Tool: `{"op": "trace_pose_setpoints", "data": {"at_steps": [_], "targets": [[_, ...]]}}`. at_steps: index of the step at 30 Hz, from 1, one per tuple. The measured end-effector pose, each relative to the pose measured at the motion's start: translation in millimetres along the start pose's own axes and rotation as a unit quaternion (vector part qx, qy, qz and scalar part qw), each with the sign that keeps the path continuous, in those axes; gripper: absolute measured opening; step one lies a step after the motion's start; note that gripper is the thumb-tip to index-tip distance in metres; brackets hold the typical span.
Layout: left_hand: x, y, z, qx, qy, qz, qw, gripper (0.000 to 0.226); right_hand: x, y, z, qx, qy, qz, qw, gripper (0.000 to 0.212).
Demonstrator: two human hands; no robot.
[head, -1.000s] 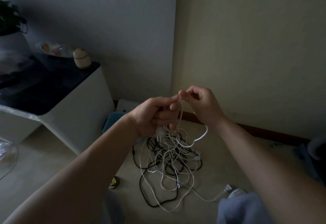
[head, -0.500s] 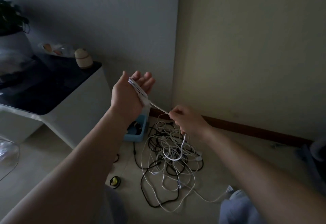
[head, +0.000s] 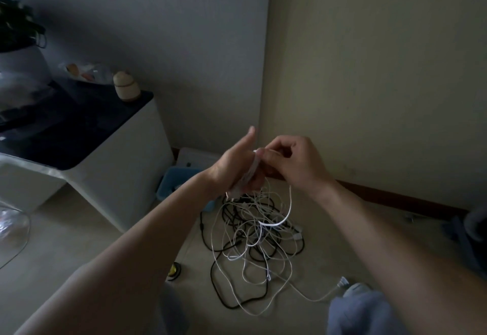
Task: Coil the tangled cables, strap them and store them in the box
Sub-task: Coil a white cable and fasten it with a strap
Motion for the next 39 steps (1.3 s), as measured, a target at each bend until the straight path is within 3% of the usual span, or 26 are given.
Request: {"op": "trace_pose_setpoints", "data": {"at_steps": [2,5,9,14,18,22,26,30,33,36,39], "targets": [[8,0,-3,-0.007,-0.033,-0.037,0.999,0.076,-11,0,4,0.012,-0.017,0.052,0.998,0.025],[10,-3,-1,-0.005,-0.102,-0.048,0.994,0.057,-14,1,6,0.008,-0.008,0.066,0.998,0.031],[17,-7,13,0.021,-0.201,-0.098,0.974,0.051,-9,2,6,-0.004,0.049,0.031,0.998,0.025],[21,-12,29,0.063,-0.312,-0.152,0.936,0.048,5,2,26,0.057,0.152,-0.055,0.985,0.030],[3,-13,42,0.139,-0.384,-0.074,0.910,0.045,20,-6,50,0.142,0.116,-0.155,0.971,0.034],[-43,-25,49,0.245,-0.453,0.079,0.853,0.044,27,-18,67,0.229,0.071,-0.191,0.952,0.037],[-72,-34,40,0.267,-0.431,0.230,0.831,0.042,35,-24,60,0.249,0.125,-0.231,0.932,0.026],[-84,-38,41,0.261,-0.296,0.317,0.862,0.041,41,-23,45,0.215,0.233,-0.233,0.920,0.018],[-80,-34,39,0.234,-0.246,0.307,0.889,0.041,27,-14,35,0.149,0.242,-0.183,0.941,0.015],[-70,-28,31,0.208,-0.303,0.258,0.894,0.046,14,-10,33,0.126,0.240,-0.143,0.952,0.022],[-72,-30,22,0.183,-0.376,0.230,0.879,0.052,6,-12,35,0.142,0.218,-0.150,0.954,0.020]]}}
Point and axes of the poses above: each hand's wrist, its own y-axis towards the middle knuckle, its own x-axis out of the palm, z = x × y, the point moved 8 cm from there along y, towards the middle knuckle, and after that the axes turned 5 degrees about -z, right-handed, at the moved point
